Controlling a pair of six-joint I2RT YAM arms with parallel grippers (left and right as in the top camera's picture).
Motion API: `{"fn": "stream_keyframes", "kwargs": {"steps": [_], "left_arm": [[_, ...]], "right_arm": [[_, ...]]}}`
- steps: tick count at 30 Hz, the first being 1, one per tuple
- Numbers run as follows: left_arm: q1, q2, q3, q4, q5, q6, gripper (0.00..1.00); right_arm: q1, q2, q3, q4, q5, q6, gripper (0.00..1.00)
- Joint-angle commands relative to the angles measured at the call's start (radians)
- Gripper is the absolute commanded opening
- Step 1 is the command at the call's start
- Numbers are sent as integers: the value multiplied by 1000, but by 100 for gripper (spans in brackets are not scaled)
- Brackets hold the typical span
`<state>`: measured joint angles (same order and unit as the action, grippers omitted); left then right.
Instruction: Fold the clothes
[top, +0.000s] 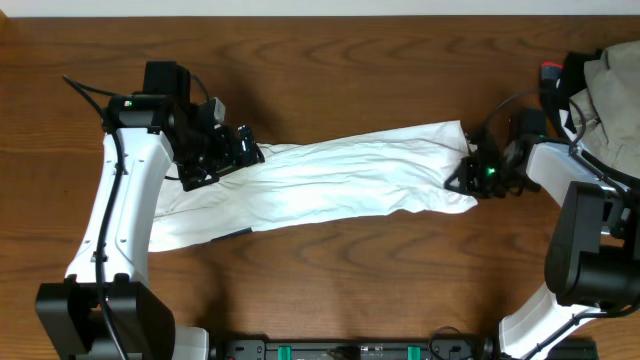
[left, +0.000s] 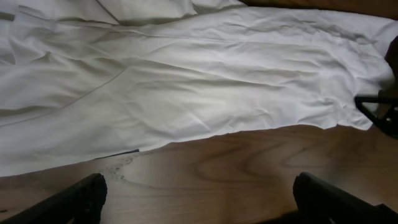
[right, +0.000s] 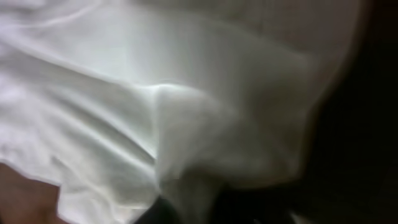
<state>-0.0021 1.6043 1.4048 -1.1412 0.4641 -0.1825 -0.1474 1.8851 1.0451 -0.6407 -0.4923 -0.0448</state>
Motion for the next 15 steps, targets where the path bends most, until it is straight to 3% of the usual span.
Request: {"fn": "stream_keyframes", "kwargs": {"steps": [1,15], "left_arm": [[1,-9,10,-3,-12,10,98],[1,-9,10,-18,-12,11,98]], "right_arm": [[15,15,-7,13,86,58,1],[-147,15,58,16,251,116,1]]}}
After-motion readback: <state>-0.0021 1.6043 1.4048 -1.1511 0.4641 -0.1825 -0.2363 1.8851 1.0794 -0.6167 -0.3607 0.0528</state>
